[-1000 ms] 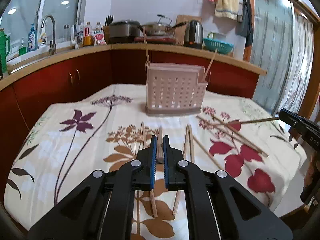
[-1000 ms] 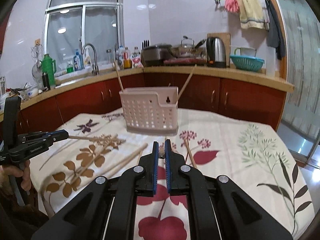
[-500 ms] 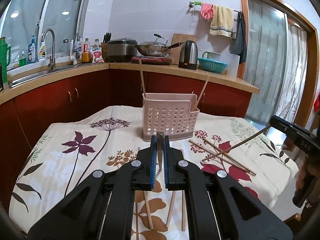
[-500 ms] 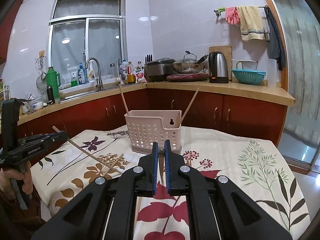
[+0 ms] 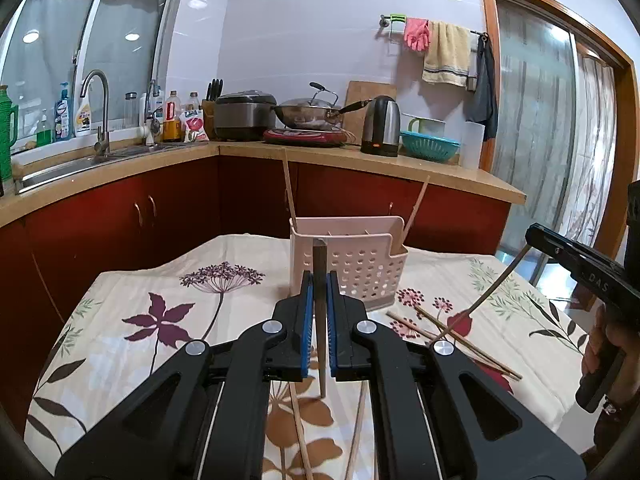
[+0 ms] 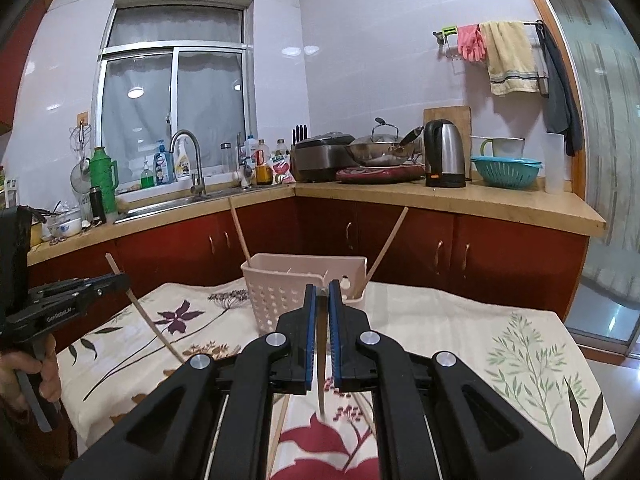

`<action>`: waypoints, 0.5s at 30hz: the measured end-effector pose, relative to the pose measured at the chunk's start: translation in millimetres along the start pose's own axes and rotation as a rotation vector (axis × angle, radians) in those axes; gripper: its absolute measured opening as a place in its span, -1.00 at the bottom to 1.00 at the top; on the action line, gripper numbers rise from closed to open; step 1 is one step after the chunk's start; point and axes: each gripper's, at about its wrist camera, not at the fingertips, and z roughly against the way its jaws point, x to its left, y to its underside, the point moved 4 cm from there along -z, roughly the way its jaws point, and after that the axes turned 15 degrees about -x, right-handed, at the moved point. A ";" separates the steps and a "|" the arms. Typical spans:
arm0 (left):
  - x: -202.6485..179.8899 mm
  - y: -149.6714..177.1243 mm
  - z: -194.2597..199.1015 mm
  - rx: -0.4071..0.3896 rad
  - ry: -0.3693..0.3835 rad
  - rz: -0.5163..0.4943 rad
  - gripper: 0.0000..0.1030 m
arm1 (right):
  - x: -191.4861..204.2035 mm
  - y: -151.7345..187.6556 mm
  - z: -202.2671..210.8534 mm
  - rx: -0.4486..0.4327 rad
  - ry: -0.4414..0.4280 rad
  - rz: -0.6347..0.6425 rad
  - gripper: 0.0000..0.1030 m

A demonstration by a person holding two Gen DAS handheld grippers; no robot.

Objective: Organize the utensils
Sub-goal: 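Lift both held chopsticks and carry them above the pink caddy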

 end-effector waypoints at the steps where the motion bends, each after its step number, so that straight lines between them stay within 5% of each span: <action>1: 1.3 -0.7 -2.4 -0.003 0.005 0.006 -0.87 | -0.4 -0.9 -3.6 -0.002 0.000 -0.001 -0.87; 15: 12.2 -14.3 -35.5 -0.023 0.005 0.034 -0.87 | -0.9 -9.1 -32.5 -0.014 -0.003 0.008 -0.86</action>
